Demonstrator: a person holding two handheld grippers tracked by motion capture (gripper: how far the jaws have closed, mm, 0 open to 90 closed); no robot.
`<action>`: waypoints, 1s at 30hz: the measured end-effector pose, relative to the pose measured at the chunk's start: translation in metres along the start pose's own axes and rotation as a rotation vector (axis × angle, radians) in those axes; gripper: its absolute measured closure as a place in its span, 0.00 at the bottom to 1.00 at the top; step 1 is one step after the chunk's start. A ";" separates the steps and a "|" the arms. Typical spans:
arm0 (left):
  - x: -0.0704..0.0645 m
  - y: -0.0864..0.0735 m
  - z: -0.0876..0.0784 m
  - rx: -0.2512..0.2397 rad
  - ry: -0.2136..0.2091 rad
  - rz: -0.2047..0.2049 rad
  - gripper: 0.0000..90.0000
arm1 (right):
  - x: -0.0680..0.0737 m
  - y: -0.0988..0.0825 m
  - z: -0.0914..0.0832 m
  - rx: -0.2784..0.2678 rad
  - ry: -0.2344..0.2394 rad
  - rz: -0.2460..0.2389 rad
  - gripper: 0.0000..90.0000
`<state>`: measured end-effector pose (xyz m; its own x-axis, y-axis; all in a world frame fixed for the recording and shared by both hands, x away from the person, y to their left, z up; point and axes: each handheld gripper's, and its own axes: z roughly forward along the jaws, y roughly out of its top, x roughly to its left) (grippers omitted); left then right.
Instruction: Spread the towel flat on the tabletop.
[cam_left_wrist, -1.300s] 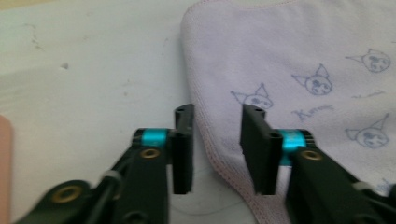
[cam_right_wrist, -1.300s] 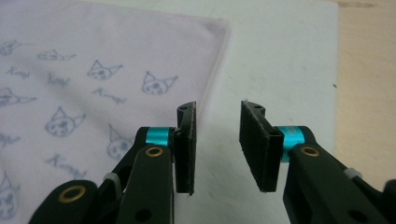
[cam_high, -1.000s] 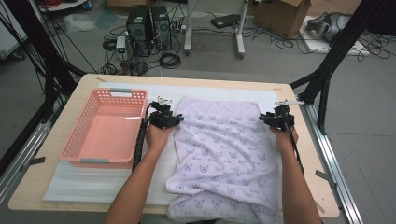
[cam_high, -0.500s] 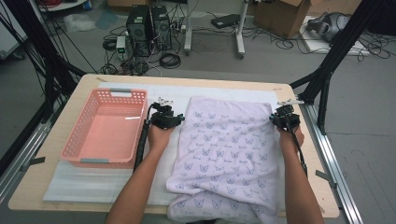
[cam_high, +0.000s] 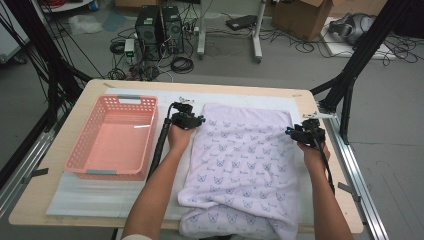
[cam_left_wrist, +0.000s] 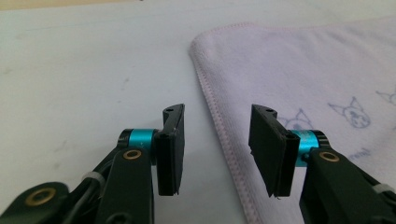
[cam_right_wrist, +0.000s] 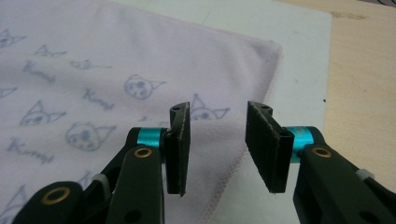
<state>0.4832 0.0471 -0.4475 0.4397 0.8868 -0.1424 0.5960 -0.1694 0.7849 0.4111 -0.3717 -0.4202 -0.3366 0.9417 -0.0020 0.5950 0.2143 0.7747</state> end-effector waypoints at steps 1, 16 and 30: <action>-0.002 0.001 0.004 0.009 0.003 0.011 0.60 | 0.002 0.001 -0.003 -0.003 0.001 -0.010 0.66; 0.022 0.008 0.001 -0.033 0.103 -0.036 0.92 | 0.016 0.005 -0.017 -0.011 0.053 -0.040 0.65; 0.007 -0.001 -0.038 -0.074 -0.054 -0.041 0.50 | -0.004 -0.021 -0.012 0.009 0.085 0.072 0.64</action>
<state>0.4605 0.0699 -0.4261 0.4528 0.8676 -0.2056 0.5634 -0.0997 0.8202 0.3911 -0.3829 -0.4289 -0.3534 0.9293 0.1074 0.6261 0.1496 0.7653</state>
